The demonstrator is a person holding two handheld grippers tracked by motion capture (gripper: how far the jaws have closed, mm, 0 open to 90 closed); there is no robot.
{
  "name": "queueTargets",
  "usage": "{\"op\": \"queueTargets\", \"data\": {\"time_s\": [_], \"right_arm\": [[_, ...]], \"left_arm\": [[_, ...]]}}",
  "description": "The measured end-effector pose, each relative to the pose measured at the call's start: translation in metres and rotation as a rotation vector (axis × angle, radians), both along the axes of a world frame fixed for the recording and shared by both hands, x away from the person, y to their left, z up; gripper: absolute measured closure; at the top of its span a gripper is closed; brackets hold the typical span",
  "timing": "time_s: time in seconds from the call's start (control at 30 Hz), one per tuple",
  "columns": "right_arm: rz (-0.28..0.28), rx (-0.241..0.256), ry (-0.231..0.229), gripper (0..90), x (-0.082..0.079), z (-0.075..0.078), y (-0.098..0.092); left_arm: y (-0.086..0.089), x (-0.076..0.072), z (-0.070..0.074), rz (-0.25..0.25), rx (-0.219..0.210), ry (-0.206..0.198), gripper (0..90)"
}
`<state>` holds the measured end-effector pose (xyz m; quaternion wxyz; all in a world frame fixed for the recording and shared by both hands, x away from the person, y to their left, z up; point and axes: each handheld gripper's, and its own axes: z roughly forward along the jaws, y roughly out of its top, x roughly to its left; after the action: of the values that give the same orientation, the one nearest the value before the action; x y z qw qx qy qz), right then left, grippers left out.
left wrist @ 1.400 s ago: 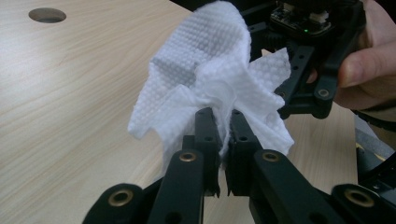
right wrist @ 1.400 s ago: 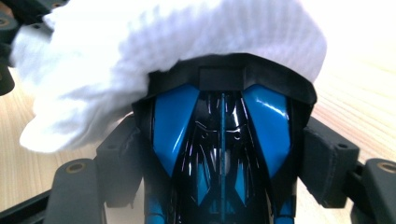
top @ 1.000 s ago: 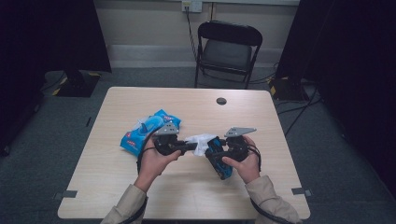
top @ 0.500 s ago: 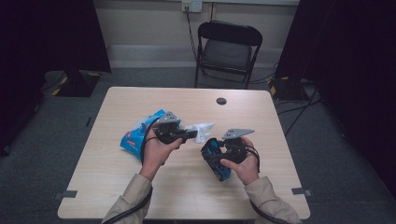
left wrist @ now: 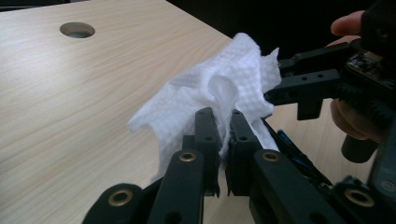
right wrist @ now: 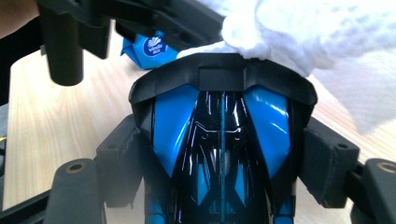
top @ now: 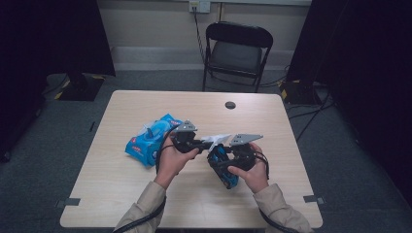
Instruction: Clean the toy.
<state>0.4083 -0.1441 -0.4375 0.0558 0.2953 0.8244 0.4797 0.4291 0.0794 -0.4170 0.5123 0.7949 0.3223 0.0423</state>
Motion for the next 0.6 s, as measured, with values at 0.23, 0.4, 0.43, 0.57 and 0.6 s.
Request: {"op": "queueTargets", "data": {"time_s": [0.23,0.4,0.43,0.57,0.6], "right_arm": [[-0.026,0.001,0.006,25.6,0.003,-0.002,-0.006],[-0.039,-0.009,0.009,25.6,0.005,-0.004,-0.007],[-0.045,-0.009,0.008,25.6,0.006,-0.004,-0.007],[-0.054,-0.013,0.013,25.6,0.007,-0.006,-0.009],[-0.055,-0.012,0.015,25.6,0.008,-0.006,-0.009]], "left_arm": [[0.007,-0.008,0.002,-0.036,-0.016,0.002,85.5],[0.01,-0.013,0.0,-0.045,-0.026,0.01,85.5],[0.011,-0.015,-0.001,-0.052,-0.025,0.01,85.5],[0.012,-0.019,-0.002,-0.061,-0.03,0.011,85.5],[0.012,-0.02,-0.003,-0.065,-0.03,0.013,85.5]]}}
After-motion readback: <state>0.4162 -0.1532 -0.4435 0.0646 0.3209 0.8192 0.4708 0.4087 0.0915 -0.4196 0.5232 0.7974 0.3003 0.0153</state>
